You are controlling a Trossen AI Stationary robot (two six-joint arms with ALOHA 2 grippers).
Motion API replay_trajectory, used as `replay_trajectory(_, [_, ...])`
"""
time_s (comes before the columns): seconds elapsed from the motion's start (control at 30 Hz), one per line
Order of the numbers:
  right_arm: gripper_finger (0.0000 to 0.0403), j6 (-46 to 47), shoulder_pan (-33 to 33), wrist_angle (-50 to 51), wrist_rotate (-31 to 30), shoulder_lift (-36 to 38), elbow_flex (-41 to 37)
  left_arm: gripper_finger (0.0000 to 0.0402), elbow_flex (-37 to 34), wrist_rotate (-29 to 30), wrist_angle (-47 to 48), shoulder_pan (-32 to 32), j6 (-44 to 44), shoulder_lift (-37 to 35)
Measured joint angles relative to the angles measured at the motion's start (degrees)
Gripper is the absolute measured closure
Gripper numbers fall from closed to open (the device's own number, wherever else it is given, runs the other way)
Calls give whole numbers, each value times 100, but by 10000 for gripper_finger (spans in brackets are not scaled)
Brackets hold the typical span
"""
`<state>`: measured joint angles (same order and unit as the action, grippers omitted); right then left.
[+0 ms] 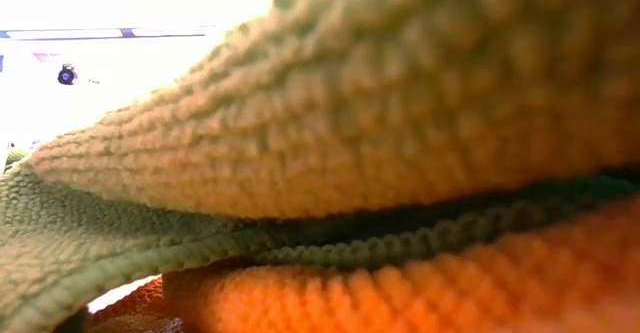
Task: Sort microfiber towel by color & place in baskets
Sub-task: Put the orange microfiber cloth into the left transparent bin
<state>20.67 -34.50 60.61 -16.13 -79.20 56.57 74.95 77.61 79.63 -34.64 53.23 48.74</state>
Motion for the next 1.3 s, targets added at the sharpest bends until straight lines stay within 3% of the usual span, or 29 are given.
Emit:
replay_trajectory(0.53, [275, -749, -836, -736, 10, -275, -400, 219, 42, -12, -15, 192, -93, 108])
replay_trajectory(0.8, [275, -1059, -1273, -925, 777, -454, -400, 219, 40, -12, -72, 228, 1, 108])
replay_trajectory(1.17, [275, -1250, -1355, -1225, 847, -1223, -389, 219, 38, -12, -174, 259, 3, 106])
replay_trajectory(1.3, [275, -1254, -1350, -1216, 469, -1391, -320, 219, 38, -12, -211, 270, 3, 106])
